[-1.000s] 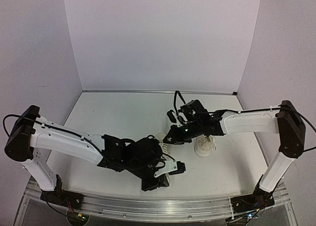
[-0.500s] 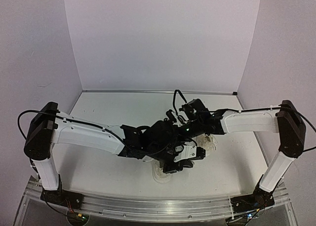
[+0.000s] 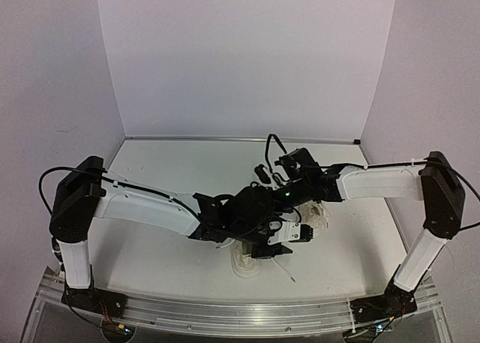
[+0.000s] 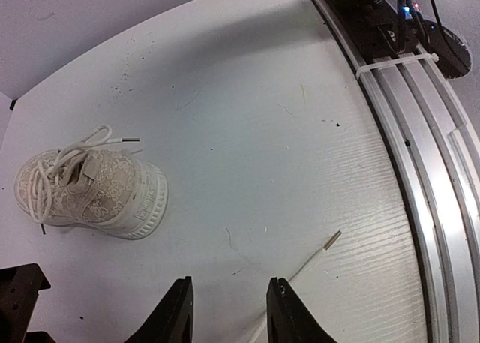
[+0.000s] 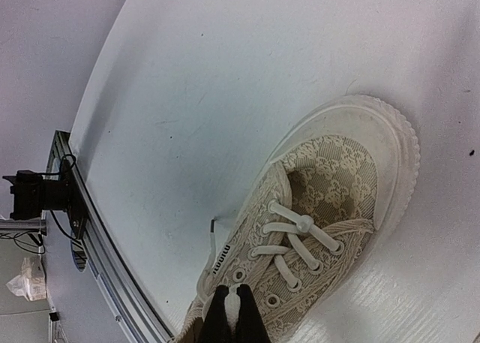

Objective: Tie the shoes

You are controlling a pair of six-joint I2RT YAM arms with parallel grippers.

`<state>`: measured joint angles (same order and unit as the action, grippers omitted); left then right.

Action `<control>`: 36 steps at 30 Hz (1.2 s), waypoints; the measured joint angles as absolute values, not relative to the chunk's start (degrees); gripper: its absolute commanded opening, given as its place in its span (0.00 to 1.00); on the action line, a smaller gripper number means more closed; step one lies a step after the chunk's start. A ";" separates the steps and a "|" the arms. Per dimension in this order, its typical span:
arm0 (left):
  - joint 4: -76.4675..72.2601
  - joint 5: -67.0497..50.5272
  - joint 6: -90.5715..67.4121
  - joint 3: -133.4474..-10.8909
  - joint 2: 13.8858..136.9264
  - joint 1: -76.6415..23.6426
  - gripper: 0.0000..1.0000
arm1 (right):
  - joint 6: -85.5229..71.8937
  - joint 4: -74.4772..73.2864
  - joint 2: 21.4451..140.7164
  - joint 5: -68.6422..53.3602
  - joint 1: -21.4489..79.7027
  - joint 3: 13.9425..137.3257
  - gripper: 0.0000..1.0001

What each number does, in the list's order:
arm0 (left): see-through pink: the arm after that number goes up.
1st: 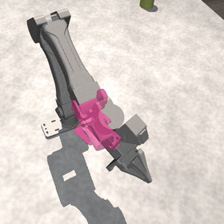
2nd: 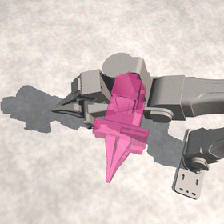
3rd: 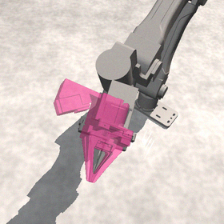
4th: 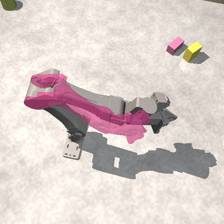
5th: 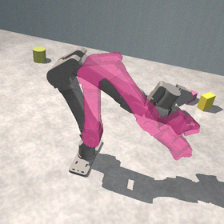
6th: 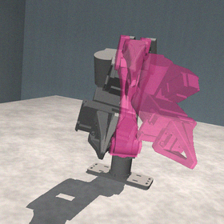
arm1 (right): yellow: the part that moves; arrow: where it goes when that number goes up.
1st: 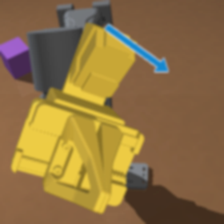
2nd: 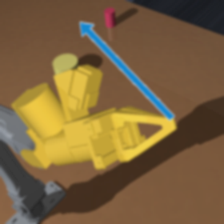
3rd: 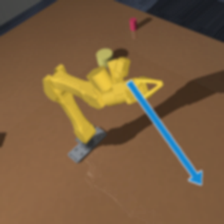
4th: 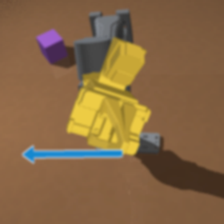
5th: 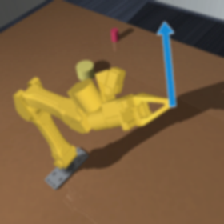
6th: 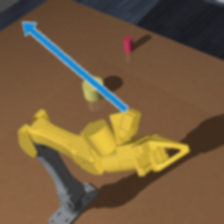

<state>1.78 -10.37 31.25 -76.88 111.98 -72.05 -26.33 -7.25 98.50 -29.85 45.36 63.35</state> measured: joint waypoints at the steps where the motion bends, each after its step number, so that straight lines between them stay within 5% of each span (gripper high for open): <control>1: 1.77 -10.25 31.11 -76.87 111.93 -72.05 0.45 | -26.34 -7.25 98.50 -29.95 45.36 63.37 0.00; 23: -10.66 8.27 8.56 -40.27 74.19 -65.61 0.54 | -28.66 -6.86 106.02 -32.73 50.43 70.37 0.11; 36: -14.32 11.05 -2.70 -32.12 71.23 -64.68 0.59 | -30.19 -7.26 108.24 -32.79 52.23 72.77 0.55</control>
<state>-14.32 11.05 -2.70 -32.12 71.23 -64.68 -30.19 -7.26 108.24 -32.79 52.23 72.77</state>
